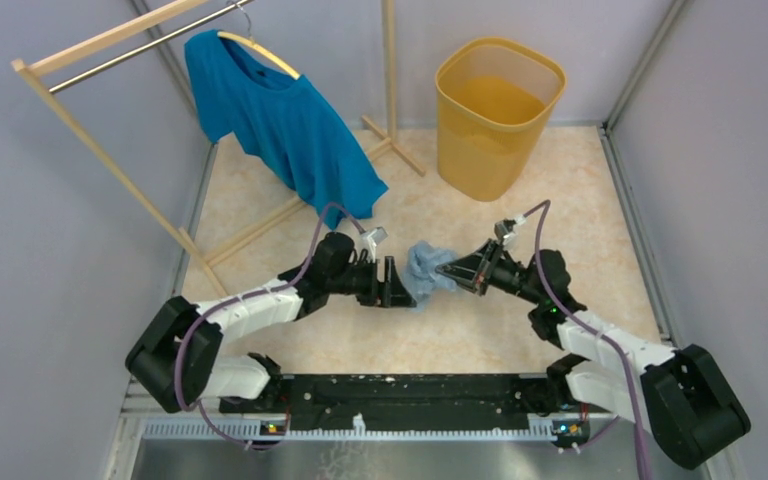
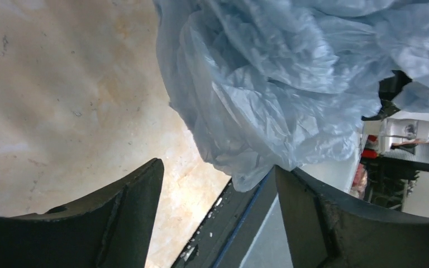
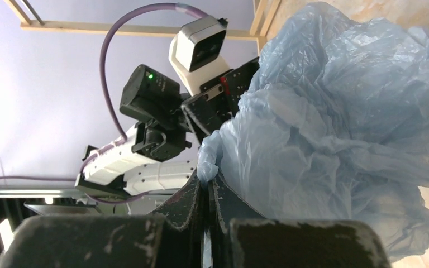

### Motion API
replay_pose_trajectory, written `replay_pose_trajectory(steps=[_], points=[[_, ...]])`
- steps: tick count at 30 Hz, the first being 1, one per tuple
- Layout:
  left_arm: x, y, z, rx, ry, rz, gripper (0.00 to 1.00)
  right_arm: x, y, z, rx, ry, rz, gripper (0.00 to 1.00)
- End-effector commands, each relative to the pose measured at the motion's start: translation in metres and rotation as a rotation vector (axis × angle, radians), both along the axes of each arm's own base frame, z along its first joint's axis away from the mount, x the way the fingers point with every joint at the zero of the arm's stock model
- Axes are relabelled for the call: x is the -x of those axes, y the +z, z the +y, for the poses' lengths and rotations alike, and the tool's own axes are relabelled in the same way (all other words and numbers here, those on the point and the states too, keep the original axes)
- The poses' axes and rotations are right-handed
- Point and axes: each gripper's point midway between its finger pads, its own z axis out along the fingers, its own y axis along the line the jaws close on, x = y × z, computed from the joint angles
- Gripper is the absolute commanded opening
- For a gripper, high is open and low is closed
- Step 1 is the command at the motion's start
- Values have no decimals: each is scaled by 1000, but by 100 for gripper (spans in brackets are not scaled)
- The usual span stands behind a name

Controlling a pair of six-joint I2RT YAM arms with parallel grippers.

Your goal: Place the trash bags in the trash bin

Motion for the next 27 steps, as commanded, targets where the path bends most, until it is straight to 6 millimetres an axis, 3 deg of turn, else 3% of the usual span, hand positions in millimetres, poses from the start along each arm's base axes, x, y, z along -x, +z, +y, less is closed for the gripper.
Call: replay_pose_trajectory(steps=[1,5,10,13,14,16,19,23,27], points=[[-23,21,-14,40,38,-77,72,4,20,1,-12,13,-64,0],[-25,22,-12,28,42,-102,49,6,22,-1,-7,7,-72,0],[-31,20,-1,-49,81,-131,0,5,21,0,21,19,-86,0],[-44,9,31,-238,209,-151,0,6,18,0,95,59,-136,0],[-49,8,46,-309,260,-173,0,4,8,-3,165,60,-125,0],[-57,9,77,-435,364,-214,0,-7,-9,-17,340,-13,-121,0],[-59,17,116,-562,487,-259,0,-21,-17,-50,596,-136,-170,0],[-61,34,134,-543,594,-315,0,-27,-9,-79,779,-210,-300,0],[-63,50,133,-472,639,-337,0,-23,-9,-76,813,-144,-350,0]])
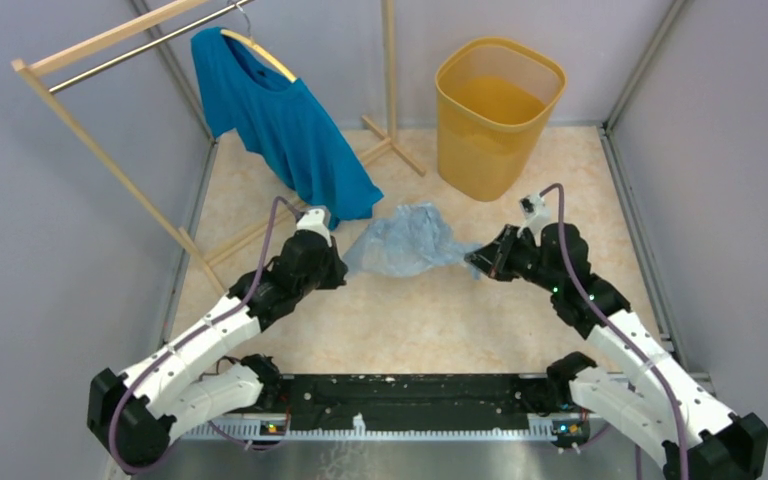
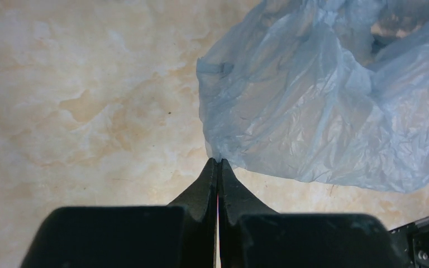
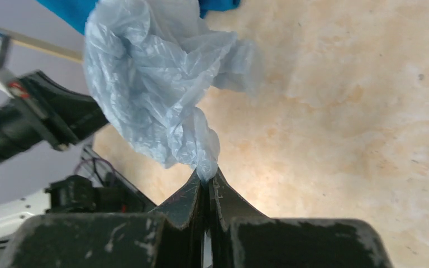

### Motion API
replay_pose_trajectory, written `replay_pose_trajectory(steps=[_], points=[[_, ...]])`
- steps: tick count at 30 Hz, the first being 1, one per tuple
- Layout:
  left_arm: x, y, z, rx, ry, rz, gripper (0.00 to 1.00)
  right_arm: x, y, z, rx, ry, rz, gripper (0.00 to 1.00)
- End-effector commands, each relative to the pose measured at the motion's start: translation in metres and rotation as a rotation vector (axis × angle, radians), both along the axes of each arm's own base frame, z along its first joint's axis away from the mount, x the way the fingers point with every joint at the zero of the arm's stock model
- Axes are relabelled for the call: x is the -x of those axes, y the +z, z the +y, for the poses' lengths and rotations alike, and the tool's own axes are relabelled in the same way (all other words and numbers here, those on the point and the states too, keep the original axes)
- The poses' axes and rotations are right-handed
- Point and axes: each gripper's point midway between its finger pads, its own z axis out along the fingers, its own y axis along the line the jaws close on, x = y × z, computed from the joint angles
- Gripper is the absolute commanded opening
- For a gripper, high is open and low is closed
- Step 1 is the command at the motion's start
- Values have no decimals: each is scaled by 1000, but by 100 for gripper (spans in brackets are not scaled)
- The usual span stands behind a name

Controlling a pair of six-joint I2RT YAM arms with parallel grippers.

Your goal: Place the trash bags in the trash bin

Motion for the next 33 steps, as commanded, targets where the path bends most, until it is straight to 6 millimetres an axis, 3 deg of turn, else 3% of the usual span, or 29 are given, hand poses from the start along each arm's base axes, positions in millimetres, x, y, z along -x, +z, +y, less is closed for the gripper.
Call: replay_pose_trajectory(steps=[1,5,8,10,14,18,22,25,30,33], points=[[-8,15,14,-2,82,-67,0,3,-22,-16,202,45,-14,0],[-10,26,4,22,35,-89,0,5,-33,-22,269,58,22,0],[-11,37,1,16,-3,-118,0,5,-37,-42,380,7,20,0],[-15,41,0,-3,-30,-148,0,4,-34,-51,419,-28,5,12],[-23,46,-6,-23,-25,-129,0,16,-21,-17,377,92,-38,44],[-30,48,-8,-43,11,-79,0,23,-29,4,624,141,-97,71],[-34,52,-4,-74,51,-40,0,25,-39,30,928,197,-203,80],[-34,56,0,-93,66,-27,0,31,-44,53,1051,264,-308,83],[-31,65,1,-83,44,-34,0,17,-65,67,1079,239,-435,91],[-28,69,-4,-58,3,-46,0,-2,-70,79,885,205,-448,93]])
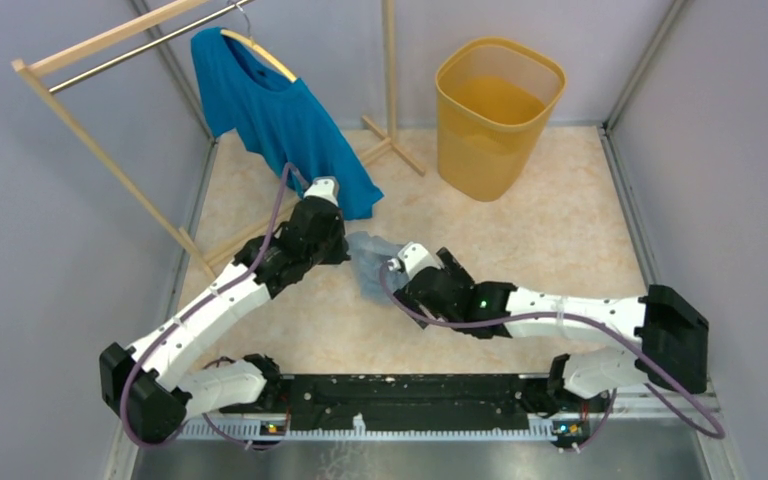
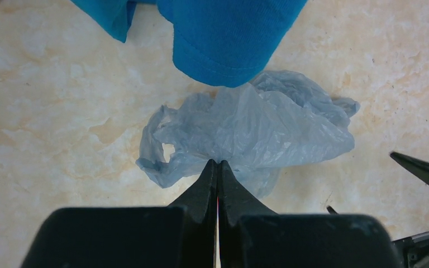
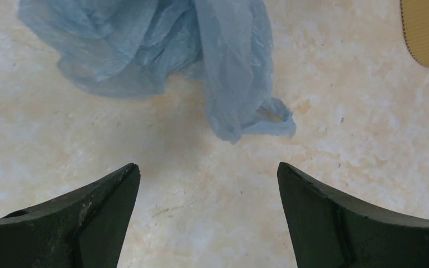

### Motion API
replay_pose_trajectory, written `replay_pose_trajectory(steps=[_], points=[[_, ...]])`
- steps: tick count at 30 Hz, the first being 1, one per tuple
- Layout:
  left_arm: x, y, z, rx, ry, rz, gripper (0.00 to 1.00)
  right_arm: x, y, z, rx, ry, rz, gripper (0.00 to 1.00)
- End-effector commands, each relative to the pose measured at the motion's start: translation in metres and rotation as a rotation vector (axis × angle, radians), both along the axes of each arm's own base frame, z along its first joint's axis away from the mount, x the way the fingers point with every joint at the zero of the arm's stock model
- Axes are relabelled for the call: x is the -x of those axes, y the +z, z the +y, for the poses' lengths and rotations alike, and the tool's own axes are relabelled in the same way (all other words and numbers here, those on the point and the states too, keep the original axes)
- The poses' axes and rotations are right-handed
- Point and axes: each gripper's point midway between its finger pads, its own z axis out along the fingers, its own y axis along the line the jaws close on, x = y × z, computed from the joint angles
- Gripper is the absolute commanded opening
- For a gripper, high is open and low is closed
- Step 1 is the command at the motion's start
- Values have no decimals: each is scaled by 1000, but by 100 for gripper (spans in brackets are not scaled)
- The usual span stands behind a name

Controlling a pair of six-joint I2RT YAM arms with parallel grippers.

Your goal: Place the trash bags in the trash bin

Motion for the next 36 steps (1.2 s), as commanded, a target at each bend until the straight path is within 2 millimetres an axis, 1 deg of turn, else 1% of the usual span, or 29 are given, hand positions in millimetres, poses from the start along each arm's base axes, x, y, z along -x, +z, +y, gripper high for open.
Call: replay_pose_trajectory(steps=[1,2,4,7,10,11,13,14,16,17,18,21,24,26,27,29,30,33,35,36], points=[[3,20,-4,42,-54,-42,0,-40,13,18,-297,-7,-69,93],[4,19,-7,48,-69,-41,0,-46,11,19,-394,5,-29,93],[6,19,-11,59,-94,-32,0,-50,8,19,-520,57,16,93],[10,20,-21,86,-151,-26,0,-45,4,26,-614,162,61,93],[13,20,-32,117,-213,-19,0,-58,-4,21,-649,118,63,92],[13,19,-35,121,-225,-14,0,-63,-7,20,-660,94,64,88],[17,20,-44,142,-272,3,0,-77,-13,16,-696,25,60,71],[17,22,-46,146,-282,2,0,-85,-14,14,-715,-18,58,57],[16,27,-47,143,-296,-9,0,-99,-17,6,-728,-120,84,14],[16,30,-46,137,-298,-17,0,-106,-19,-1,-722,-186,91,4],[15,33,-44,128,-299,-25,0,-110,-18,-3,-719,-212,97,0],[14,42,-35,98,-283,-63,0,-105,-9,-5,-683,-180,106,0],[11,54,-21,59,-252,-132,0,-101,1,-23,-630,-194,54,0],[14,67,-23,79,-289,-197,0,-97,13,-31,-610,-176,12,1],[14,78,-26,104,-313,-248,0,-94,18,-34,-607,-172,9,13],[22,92,-37,173,-385,-318,0,-90,30,-39,-613,-207,32,39],[26,99,-41,206,-413,-350,0,-86,32,-43,-607,-246,63,47],[37,107,-54,280,-505,-411,0,-75,37,-57,-576,-323,121,63],[43,104,-63,303,-577,-425,0,-70,37,-77,-554,-395,96,71],[48,100,-69,310,-624,-419,0,-68,38,-85,-559,-419,77,79]])
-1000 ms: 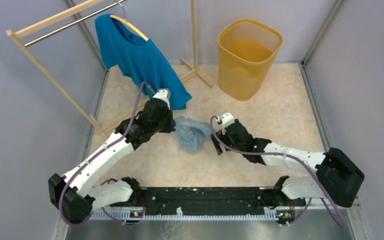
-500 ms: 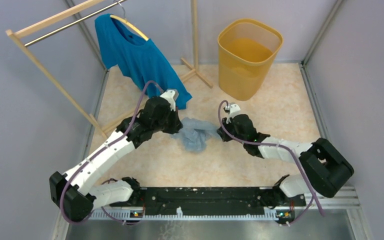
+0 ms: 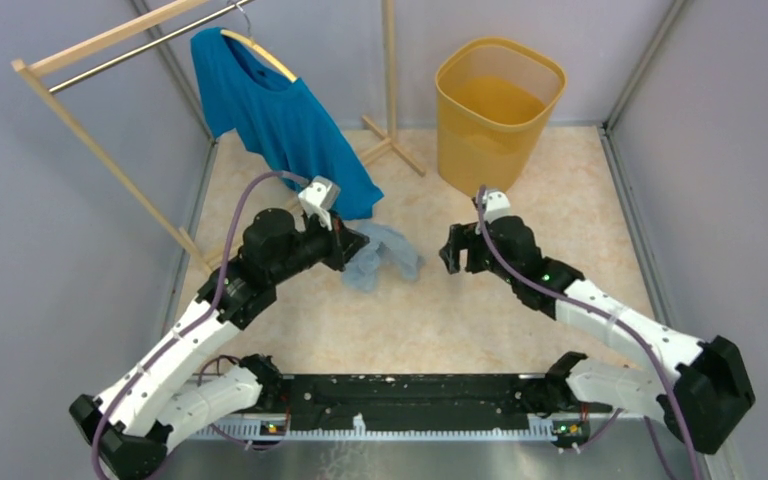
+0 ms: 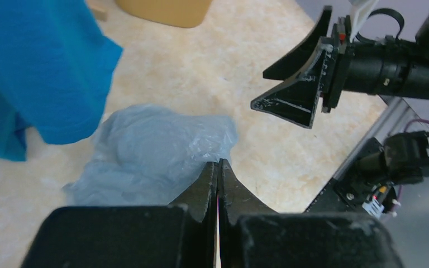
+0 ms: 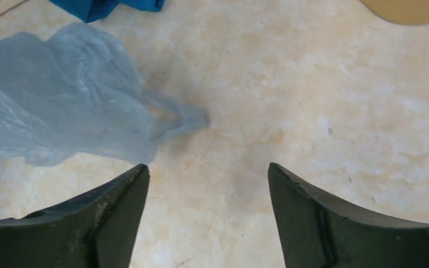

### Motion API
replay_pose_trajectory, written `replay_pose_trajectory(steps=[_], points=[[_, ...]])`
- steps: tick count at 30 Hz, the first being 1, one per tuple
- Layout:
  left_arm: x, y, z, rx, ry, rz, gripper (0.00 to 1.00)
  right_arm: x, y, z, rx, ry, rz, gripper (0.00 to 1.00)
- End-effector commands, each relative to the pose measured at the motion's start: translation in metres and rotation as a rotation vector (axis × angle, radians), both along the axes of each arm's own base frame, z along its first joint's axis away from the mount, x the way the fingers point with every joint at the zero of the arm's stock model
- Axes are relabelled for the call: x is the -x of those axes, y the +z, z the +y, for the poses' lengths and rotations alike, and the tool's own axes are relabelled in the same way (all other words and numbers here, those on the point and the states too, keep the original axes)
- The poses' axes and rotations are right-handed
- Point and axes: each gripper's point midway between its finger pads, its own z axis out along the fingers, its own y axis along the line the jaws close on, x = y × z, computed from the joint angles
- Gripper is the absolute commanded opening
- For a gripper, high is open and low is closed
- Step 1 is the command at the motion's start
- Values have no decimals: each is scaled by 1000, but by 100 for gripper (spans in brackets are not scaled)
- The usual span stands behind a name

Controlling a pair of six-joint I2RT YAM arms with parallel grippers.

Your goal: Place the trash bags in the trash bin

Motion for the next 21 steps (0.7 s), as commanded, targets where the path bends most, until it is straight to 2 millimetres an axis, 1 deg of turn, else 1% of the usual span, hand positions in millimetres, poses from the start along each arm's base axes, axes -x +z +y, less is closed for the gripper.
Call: replay_pose_trajectory(steps=[1,3,4,6,8,9,10,11,12,14,16,18,19,21], points=[[16,8,-33,68,-238,-94,0,14,2,-45,32,-161,36,85],[28,-3,-42,72,-328,-54,0,15,2,-49,-53,-174,45,94],[34,-8,-45,74,-367,-34,0,15,4,-45,-116,-157,63,97],[44,-23,-48,78,-409,25,0,16,2,-31,-224,-109,129,98],[50,-38,-47,85,-409,83,0,14,-6,-17,-285,-81,223,95],[53,-45,-46,93,-404,110,0,12,-16,-9,-284,-67,283,93],[55,-53,-44,98,-393,139,0,10,-15,-3,-296,-55,307,91],[56,-61,-42,102,-366,173,0,7,-25,3,-289,-52,351,87],[55,-69,-38,102,-325,206,0,5,-29,7,-294,-46,372,82],[54,-90,-30,93,-243,287,0,1,-34,18,-301,-23,387,78],[58,-109,-24,79,-198,355,0,1,-41,27,-276,-10,380,78],[63,-122,-19,64,-176,405,0,-1,-53,32,-245,-18,385,78],[65,-125,-16,59,-169,418,0,0,-60,36,-242,-8,404,79],[68,-128,-12,48,-158,425,0,-3,-64,48,-268,33,397,79]])
